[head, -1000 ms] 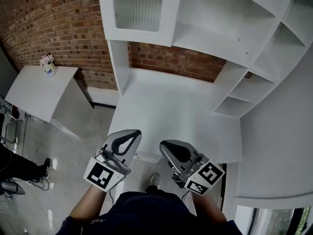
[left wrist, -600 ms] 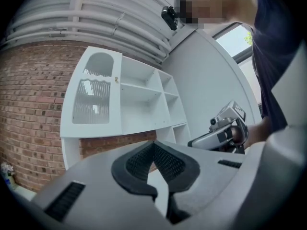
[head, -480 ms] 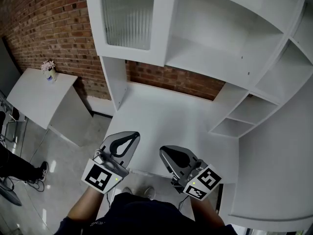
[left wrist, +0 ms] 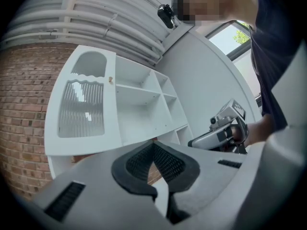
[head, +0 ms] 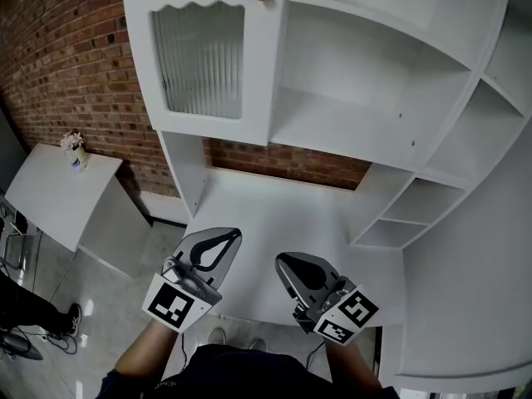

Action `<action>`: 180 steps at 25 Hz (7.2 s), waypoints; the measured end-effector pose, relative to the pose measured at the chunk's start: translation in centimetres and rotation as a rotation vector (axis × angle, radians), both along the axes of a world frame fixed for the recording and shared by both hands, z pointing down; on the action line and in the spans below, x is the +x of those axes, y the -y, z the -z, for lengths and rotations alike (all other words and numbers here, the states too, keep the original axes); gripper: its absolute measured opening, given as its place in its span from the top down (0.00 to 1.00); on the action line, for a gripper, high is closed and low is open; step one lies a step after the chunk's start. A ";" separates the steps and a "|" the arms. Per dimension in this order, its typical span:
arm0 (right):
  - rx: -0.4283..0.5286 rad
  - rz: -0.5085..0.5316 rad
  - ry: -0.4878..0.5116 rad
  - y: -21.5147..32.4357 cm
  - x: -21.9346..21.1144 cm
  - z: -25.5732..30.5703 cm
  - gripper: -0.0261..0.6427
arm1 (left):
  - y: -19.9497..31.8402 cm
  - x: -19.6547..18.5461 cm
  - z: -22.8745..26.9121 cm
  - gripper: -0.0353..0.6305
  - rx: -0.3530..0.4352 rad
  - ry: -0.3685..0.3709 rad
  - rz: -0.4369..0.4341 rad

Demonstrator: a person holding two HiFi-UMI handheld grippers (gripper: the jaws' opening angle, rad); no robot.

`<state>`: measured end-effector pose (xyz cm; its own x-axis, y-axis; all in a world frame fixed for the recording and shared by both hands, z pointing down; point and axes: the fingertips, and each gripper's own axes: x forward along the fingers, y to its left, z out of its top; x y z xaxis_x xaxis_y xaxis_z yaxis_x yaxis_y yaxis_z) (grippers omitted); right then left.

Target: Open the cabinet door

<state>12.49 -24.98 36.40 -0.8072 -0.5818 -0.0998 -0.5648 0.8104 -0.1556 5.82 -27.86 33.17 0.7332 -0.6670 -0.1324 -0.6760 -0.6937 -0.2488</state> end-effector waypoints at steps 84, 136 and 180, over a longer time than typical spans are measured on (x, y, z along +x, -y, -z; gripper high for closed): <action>0.326 -0.176 0.015 6.0 -2.3 16.7 0.92 | 13.2 -0.1 31.4 0.82 0.623 0.232 0.233; 0.308 0.082 0.033 0.0 -18.6 16.1 0.92 | -0.9 -19.6 31.1 0.82 0.690 0.208 0.372; 0.262 0.169 0.018 -0.6 -25.7 15.3 0.92 | -2.0 -29.6 28.1 0.94 0.586 0.090 0.518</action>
